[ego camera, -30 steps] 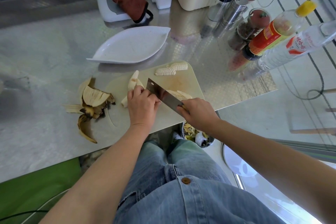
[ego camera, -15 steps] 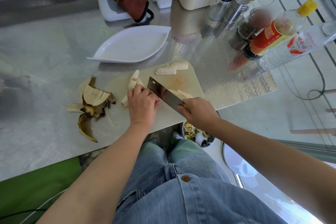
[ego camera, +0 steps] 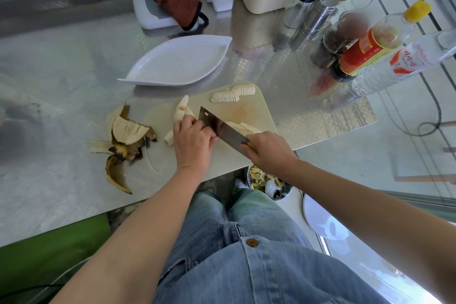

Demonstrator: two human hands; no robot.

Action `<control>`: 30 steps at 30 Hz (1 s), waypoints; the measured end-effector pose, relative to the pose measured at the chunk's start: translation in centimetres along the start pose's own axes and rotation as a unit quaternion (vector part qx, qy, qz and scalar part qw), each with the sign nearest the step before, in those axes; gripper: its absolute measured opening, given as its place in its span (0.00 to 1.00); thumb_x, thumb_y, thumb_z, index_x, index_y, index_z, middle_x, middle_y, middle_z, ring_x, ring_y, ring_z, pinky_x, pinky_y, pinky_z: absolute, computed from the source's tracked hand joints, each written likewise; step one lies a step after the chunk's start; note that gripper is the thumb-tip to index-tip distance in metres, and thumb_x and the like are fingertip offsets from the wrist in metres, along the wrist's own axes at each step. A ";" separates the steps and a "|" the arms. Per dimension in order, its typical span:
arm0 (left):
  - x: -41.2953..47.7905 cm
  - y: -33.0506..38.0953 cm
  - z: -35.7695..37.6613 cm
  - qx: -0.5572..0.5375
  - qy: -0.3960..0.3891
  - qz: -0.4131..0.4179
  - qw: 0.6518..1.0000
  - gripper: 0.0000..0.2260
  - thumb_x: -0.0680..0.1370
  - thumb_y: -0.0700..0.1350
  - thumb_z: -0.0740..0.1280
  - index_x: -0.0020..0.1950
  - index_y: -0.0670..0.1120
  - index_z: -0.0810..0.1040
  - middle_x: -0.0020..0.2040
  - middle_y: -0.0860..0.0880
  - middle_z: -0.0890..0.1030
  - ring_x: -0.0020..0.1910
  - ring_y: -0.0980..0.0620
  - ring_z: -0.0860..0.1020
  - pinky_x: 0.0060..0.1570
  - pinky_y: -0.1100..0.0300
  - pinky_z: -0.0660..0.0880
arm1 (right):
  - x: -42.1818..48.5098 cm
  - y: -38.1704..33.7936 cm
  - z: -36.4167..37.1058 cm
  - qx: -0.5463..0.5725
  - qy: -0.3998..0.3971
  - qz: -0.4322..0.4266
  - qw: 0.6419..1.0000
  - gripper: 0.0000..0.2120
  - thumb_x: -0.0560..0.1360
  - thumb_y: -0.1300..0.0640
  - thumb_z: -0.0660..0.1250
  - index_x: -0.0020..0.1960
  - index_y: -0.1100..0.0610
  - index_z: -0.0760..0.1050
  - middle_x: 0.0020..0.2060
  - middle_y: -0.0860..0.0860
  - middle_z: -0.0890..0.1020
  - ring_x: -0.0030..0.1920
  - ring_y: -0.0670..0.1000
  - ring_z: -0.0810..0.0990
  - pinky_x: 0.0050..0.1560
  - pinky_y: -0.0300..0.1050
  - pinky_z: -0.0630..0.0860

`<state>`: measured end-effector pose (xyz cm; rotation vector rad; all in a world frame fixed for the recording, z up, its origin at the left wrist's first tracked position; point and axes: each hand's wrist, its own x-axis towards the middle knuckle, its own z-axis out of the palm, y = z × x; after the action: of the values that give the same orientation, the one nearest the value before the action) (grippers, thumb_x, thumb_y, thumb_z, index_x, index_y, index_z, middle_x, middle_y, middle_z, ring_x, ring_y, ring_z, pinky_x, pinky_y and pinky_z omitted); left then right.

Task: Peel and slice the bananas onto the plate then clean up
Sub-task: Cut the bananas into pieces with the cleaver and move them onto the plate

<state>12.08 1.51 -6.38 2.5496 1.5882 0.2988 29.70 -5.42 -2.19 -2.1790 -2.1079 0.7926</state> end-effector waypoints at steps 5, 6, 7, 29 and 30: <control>0.0 0.0 0.0 0.002 -0.005 -0.002 1.000 0.05 0.67 0.48 0.78 0.36 0.50 0.84 0.35 0.52 0.80 0.44 0.46 0.71 0.46 0.55 0.60 | 0.1 0.2 0.1 -0.004 -0.016 0.001 1.000 0.14 0.80 0.49 0.57 0.39 0.53 0.68 0.31 0.50 0.71 0.34 0.54 0.71 0.34 0.43 0.64; 0.0 0.0 0.0 0.002 -0.007 -0.003 1.000 0.05 0.67 0.48 0.78 0.36 0.50 0.84 0.35 0.52 0.80 0.44 0.46 0.71 0.46 0.55 0.60 | 0.1 0.3 0.0 0.000 -0.012 -0.003 1.000 0.14 0.80 0.49 0.58 0.38 0.54 0.68 0.31 0.51 0.71 0.33 0.54 0.72 0.34 0.43 0.65; 0.0 0.0 0.0 0.001 -0.008 -0.003 1.000 0.05 0.67 0.49 0.78 0.36 0.50 0.84 0.35 0.52 0.80 0.44 0.46 0.71 0.46 0.54 0.60 | 0.2 0.5 -0.1 0.011 -0.005 -0.005 1.000 0.14 0.80 0.49 0.59 0.37 0.53 0.68 0.30 0.51 0.72 0.33 0.54 0.72 0.33 0.44 0.66; 0.9 -2.2 -0.7 0.070 -0.076 0.000 0.995 0.11 0.77 0.46 0.64 0.59 0.49 0.77 0.69 0.51 0.73 0.69 0.43 0.61 0.63 0.49 0.58 | 0.9 8.2 -3.4 -0.135 0.002 -0.182 0.974 0.12 0.74 0.45 0.67 0.43 0.52 0.83 0.35 0.48 0.78 0.32 0.52 0.78 0.28 0.37 0.57; 1.1 -2.2 -0.8 0.071 -0.077 0.005 0.994 0.11 0.77 0.46 0.64 0.58 0.49 0.78 0.68 0.52 0.74 0.70 0.43 0.62 0.64 0.48 0.58 | 1.2 8.0 -3.4 -0.135 0.005 -0.183 0.974 0.12 0.74 0.45 0.68 0.42 0.53 0.83 0.35 0.49 0.78 0.31 0.52 0.78 0.28 0.37 0.58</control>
<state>10.44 3.47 -5.94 2.6123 1.5927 -0.0117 38.39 -3.89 -2.42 -1.7931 -2.6332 0.4866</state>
